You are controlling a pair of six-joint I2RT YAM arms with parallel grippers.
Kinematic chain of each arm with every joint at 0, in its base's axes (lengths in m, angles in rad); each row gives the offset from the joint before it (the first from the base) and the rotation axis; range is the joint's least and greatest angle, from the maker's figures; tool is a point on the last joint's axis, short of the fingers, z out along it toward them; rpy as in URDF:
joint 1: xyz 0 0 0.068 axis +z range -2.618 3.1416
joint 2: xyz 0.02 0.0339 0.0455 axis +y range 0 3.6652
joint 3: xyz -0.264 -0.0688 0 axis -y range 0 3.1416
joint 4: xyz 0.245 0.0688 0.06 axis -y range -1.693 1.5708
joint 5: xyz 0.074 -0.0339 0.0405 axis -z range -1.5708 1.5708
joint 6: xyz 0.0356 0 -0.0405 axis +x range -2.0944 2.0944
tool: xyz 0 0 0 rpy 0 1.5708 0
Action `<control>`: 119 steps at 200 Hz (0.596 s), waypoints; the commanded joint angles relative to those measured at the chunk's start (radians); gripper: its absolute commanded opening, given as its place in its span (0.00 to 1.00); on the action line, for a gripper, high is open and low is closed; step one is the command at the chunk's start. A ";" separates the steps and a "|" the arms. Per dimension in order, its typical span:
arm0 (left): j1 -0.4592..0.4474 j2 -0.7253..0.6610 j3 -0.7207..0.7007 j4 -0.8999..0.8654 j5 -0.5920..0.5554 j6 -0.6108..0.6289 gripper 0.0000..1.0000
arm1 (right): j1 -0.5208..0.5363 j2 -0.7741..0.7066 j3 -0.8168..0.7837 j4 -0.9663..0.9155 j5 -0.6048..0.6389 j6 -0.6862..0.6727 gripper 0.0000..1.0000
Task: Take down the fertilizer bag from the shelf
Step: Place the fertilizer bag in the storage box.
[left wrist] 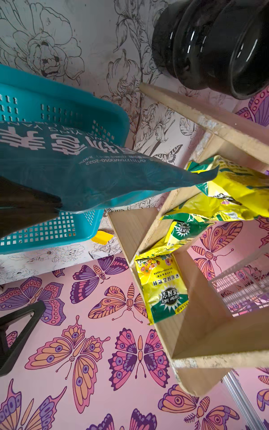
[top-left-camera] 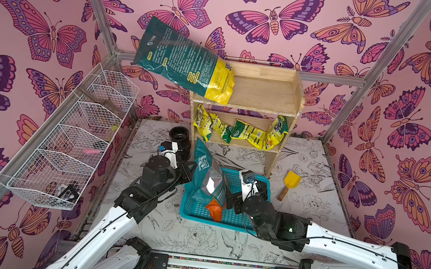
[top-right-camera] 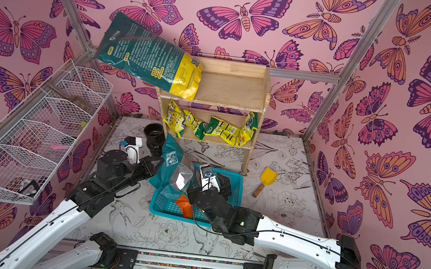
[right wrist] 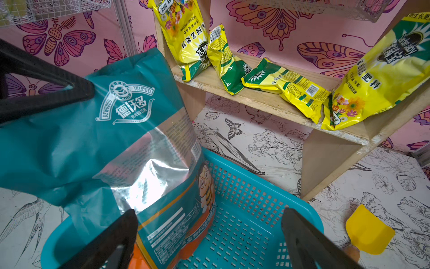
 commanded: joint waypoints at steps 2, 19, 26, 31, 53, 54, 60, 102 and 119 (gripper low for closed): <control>0.009 -0.047 0.064 0.148 -0.056 0.092 0.00 | -0.009 0.009 0.021 0.011 0.016 -0.004 0.99; 0.009 -0.067 0.076 0.123 -0.075 0.130 0.00 | -0.009 0.012 0.024 0.010 0.015 -0.008 0.99; 0.009 -0.074 0.084 0.109 -0.084 0.146 0.00 | -0.009 0.014 0.024 0.011 0.013 -0.010 0.99; 0.009 -0.077 0.090 0.099 -0.090 0.156 0.00 | -0.009 0.016 0.026 0.010 0.012 -0.011 0.99; 0.009 -0.095 0.108 0.052 -0.126 0.207 0.00 | -0.010 0.024 0.034 0.010 0.006 -0.014 0.99; 0.009 -0.095 0.108 0.050 -0.128 0.208 0.00 | -0.010 0.025 0.034 0.011 0.006 -0.015 0.99; 0.009 -0.101 0.111 0.040 -0.133 0.219 0.00 | -0.010 0.027 0.036 0.011 0.004 -0.017 0.99; 0.010 -0.105 0.094 -0.023 -0.130 0.240 0.31 | -0.010 0.041 0.052 0.013 -0.002 -0.027 0.99; 0.010 -0.119 0.051 -0.025 -0.123 0.219 0.53 | -0.012 0.037 0.050 0.014 0.001 -0.028 0.99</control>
